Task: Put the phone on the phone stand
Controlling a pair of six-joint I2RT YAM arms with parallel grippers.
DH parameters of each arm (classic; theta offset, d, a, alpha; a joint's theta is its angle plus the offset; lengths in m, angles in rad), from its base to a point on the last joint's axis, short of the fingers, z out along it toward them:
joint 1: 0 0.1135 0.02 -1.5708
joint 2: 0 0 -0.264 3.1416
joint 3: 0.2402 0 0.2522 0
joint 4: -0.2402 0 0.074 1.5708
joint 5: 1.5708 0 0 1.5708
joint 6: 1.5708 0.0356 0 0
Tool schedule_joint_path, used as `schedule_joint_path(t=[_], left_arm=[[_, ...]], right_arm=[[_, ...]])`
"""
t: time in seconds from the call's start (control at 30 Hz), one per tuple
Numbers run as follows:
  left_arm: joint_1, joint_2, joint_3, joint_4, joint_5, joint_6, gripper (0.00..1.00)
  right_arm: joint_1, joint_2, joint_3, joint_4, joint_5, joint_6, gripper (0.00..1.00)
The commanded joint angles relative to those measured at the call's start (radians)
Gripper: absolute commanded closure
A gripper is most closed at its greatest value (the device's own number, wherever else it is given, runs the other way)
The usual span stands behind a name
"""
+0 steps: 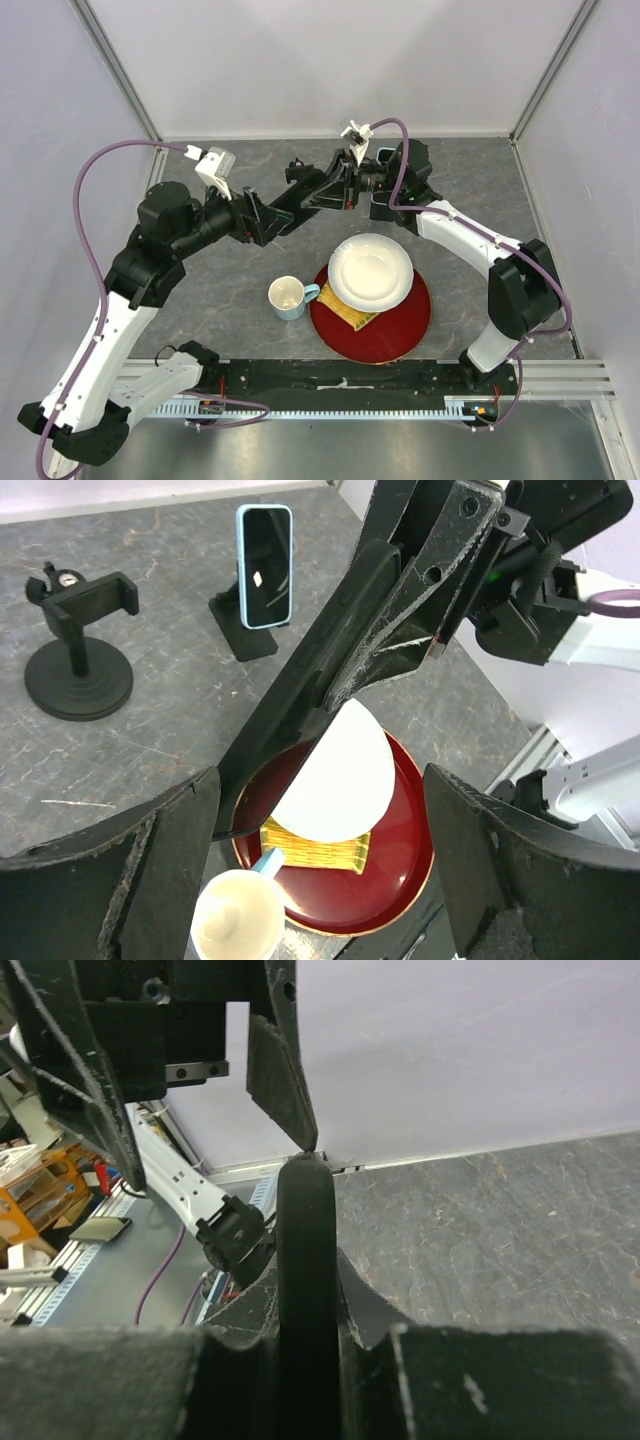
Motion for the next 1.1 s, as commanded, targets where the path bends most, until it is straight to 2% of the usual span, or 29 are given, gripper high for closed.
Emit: schedule_joint_path(t=[0.0, 0.17, 0.33, 0.43, 0.63, 0.67, 0.7, 0.73, 0.77, 0.8, 0.9, 1.0, 1.07], left_arm=[[0.002, 0.023, -0.011, 0.024, 0.111, 0.06, 0.13], [0.002, 0.026, -0.035, 0.035, 0.13, 0.059, 0.18], [0.002, 0.052, -0.049, 0.039, 0.16, 0.062, 0.18], [0.002, 0.055, -0.055, 0.056, 0.179, 0.06, 0.25], [0.002, 0.067, -0.076, 0.126, 0.236, 0.051, 0.54], [0.002, 0.078, -0.077, 0.131, 0.252, 0.053, 0.67], [0.002, 0.083, -0.077, 0.136, 0.257, 0.053, 0.75], [0.002, 0.087, -0.078, 0.139, 0.259, 0.054, 0.82], [0.002, 0.087, -0.08, 0.145, 0.254, 0.053, 0.93], [0.002, 0.084, -0.086, 0.166, 0.246, 0.051, 0.96], [0.002, 0.031, -0.159, 0.273, 0.216, 0.013, 0.98], [0.002, -0.034, -0.227, 0.361, 0.185, -0.013, 0.98], [0.002, -0.06, -0.254, 0.433, 0.167, -0.024, 0.98]], right_arm=[[-0.005, -0.048, -0.019, 0.209, -0.11, 0.075, 1.0], [-0.008, -0.062, -0.031, 0.221, -0.141, 0.073, 1.0], [-0.01, -0.08, -0.037, 0.221, -0.145, 0.073, 1.0], [-0.01, -0.086, -0.039, 0.219, -0.151, 0.073, 1.0], [-0.01, -0.074, -0.025, 0.245, -0.118, 0.119, 1.0], [-0.008, -0.069, -0.017, 0.249, -0.11, 0.129, 1.0], [-0.01, -0.063, -0.013, 0.25, -0.098, 0.147, 0.98], [-0.008, -0.051, -0.007, 0.252, -0.087, 0.159, 0.93], [-0.01, -0.046, 0.006, 0.252, -0.078, 0.172, 0.86], [-0.011, -0.04, 0.012, 0.249, -0.057, 0.193, 0.77], [-0.022, -0.014, 0.03, 0.262, -0.012, 0.265, 0.57], [-0.034, 0.006, 0.038, 0.336, -0.001, 0.343, 0.46], [-0.042, 0.014, 0.035, 0.371, 0.011, 0.408, 0.42]])
